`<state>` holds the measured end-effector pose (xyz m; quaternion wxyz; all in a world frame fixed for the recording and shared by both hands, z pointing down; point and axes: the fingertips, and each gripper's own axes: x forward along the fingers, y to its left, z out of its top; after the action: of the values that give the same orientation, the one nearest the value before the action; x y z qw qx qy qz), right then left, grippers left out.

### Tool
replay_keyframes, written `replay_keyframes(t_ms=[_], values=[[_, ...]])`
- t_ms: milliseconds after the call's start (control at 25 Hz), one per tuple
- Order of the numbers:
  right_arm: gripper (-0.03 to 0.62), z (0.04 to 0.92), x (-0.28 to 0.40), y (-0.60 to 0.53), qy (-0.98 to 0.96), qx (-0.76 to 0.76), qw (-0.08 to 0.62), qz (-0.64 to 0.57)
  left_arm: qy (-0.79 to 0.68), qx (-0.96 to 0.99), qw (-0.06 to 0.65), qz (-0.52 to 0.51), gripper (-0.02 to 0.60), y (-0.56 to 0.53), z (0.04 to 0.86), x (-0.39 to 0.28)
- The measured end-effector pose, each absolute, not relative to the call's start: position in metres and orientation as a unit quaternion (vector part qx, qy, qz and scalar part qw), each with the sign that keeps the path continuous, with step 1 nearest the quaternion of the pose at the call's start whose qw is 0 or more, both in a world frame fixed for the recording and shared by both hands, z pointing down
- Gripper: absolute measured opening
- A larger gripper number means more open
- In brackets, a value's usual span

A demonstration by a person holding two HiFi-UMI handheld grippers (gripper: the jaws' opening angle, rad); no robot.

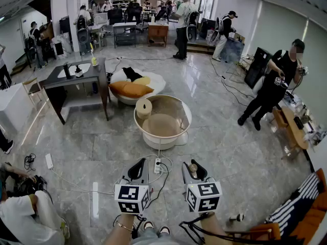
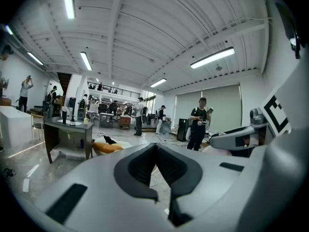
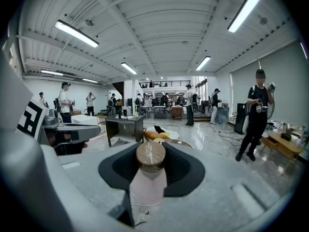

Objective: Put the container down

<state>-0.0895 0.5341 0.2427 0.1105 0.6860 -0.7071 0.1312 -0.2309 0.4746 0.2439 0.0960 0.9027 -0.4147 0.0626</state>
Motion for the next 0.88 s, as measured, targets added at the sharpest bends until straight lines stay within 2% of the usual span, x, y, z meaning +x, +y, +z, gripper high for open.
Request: replay_keyframes(t_ms=[480,880], values=[[0.130,0.248,-0.108,0.515,-0.710,0.680,0.101,0.151,-0.398,0.910,0.099,0.058,-0.008,0.452,0.246,-0.241],[0.130,0.259,-0.096,0.496,-0.688,0.700,0.090,0.171,-0.388,0.913,0.104,0.069,-0.008,0.423,0.259,-0.246]])
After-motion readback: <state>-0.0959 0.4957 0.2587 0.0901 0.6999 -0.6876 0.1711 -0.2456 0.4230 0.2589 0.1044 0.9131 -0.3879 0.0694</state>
